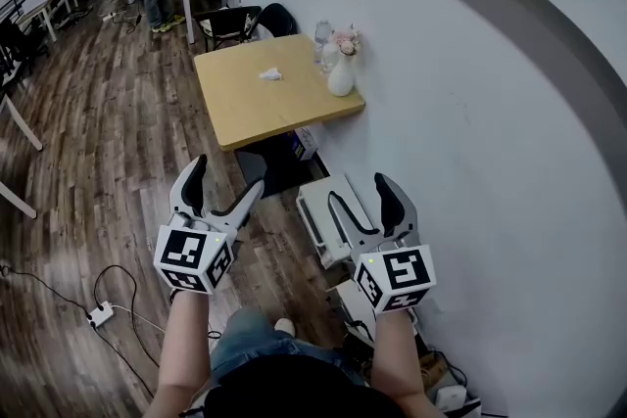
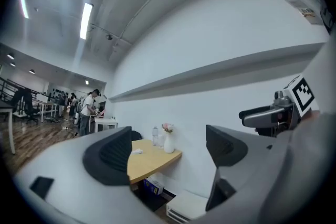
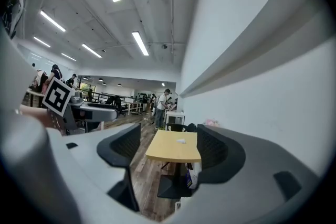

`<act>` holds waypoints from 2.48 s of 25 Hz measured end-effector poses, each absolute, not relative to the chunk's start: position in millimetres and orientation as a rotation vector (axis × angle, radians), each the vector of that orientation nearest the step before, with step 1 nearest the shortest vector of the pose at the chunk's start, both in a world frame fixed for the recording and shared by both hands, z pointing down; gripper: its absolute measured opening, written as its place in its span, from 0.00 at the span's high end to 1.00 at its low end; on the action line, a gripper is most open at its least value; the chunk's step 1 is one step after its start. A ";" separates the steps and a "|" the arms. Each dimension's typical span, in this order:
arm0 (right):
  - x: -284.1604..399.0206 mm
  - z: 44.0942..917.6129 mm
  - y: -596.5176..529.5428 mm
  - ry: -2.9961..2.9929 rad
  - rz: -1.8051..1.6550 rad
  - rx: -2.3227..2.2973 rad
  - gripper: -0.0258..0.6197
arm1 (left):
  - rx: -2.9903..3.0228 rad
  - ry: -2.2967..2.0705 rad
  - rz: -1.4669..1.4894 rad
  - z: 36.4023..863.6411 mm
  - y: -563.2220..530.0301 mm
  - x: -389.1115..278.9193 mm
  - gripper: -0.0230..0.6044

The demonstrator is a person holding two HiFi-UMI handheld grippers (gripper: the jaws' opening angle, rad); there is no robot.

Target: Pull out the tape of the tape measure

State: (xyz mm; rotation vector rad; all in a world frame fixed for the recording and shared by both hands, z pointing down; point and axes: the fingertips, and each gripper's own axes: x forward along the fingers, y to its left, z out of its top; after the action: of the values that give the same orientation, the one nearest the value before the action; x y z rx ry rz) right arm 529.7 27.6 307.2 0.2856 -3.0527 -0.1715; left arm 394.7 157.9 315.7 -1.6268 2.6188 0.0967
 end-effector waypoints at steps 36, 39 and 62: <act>214.4 325.3 -82.3 -3.012 0.010 0.631 0.45 | -1.786 2.593 0.052 337.8 54.5 37.0 0.22; 187.8 330.4 -81.9 -2.998 0.025 0.661 0.45 | -1.824 2.579 0.038 340.0 52.8 7.4 0.22; 105.2 401.4 -128.0 -2.872 0.065 0.703 0.45 | -2.118 2.471 -0.050 413.2 -30.1 -60.9 0.22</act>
State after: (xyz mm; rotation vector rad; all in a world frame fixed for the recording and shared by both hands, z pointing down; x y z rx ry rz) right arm 105.2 -128.0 401.4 0.7034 -2.8717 0.0646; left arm -60.9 -30.1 413.2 -2.1176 2.4715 -0.0505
